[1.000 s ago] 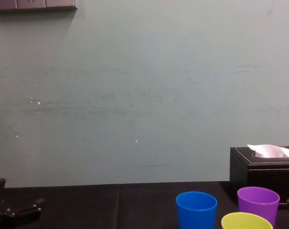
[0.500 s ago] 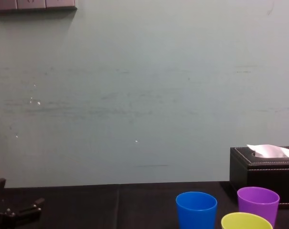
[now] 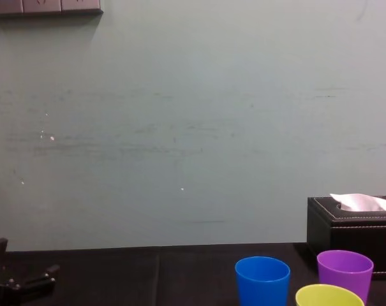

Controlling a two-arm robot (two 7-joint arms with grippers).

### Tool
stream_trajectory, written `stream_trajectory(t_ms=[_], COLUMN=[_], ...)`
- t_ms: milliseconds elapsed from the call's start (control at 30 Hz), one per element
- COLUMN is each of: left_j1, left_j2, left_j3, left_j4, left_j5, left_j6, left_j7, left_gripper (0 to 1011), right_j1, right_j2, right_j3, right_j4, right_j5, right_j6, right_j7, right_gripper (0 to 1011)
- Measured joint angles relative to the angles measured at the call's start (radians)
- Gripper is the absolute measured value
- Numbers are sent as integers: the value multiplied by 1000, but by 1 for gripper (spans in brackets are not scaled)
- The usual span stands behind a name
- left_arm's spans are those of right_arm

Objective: Stack the three plastic cups sequentially using one hand.

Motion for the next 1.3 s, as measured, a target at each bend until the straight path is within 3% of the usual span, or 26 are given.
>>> stream_trajectory(t_ms=[367, 767, 1300], left_j1=[0, 0, 0], left_j2=[0, 0, 0], left_j3=[0, 0, 0], left_j4=[0, 0, 0], left_j5=[0, 0, 0], left_j6=[0, 0, 0], left_j7=[0, 0, 0], left_gripper=[1011, 1011, 1011], right_j1=[1, 70, 160], right_j2=[-44, -105, -201], right_j3=[-11, -44, -81], right_j4=[4, 19, 93], right_j5=[-12, -78, -150], right_j6=[-5, 28, 81], right_j7=[33, 54, 65], right_gripper=[1002, 1002, 1002])
